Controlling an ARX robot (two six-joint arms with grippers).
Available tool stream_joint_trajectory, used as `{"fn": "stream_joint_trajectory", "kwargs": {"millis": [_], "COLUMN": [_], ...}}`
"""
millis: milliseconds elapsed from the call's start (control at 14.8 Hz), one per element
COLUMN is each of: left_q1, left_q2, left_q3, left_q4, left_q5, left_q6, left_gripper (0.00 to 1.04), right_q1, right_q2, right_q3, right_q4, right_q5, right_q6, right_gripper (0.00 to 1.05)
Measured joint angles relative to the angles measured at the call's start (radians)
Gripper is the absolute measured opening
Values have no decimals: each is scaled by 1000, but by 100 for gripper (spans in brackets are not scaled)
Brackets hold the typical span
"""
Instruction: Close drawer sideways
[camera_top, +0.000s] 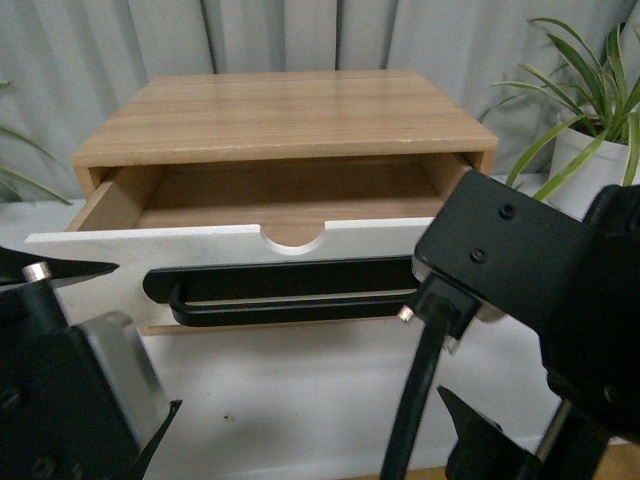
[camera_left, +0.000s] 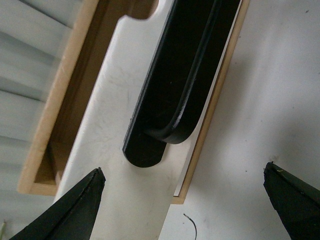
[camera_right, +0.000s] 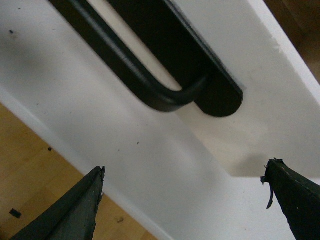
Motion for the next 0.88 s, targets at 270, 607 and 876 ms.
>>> {"fn": "stream_joint_trajectory", "kwargs": {"millis": [270, 607, 876], "left_q1": [31, 41, 44], "left_q2": [143, 296, 373], "left_q3": [142, 359, 473], "left_q4": [-47, -84, -127], "left_q5": [23, 6, -29], "left_q6": [5, 23, 22], "left_gripper": [98, 98, 98], "right_q1": [-67, -123, -151], "right_q2": [168, 324, 415], "right_q3": [137, 323, 426], "right_q4": [11, 23, 6], "right_q5": [-80, -102, -127], "right_q6": [-41, -120, -134], "right_gripper": [98, 98, 98]}}
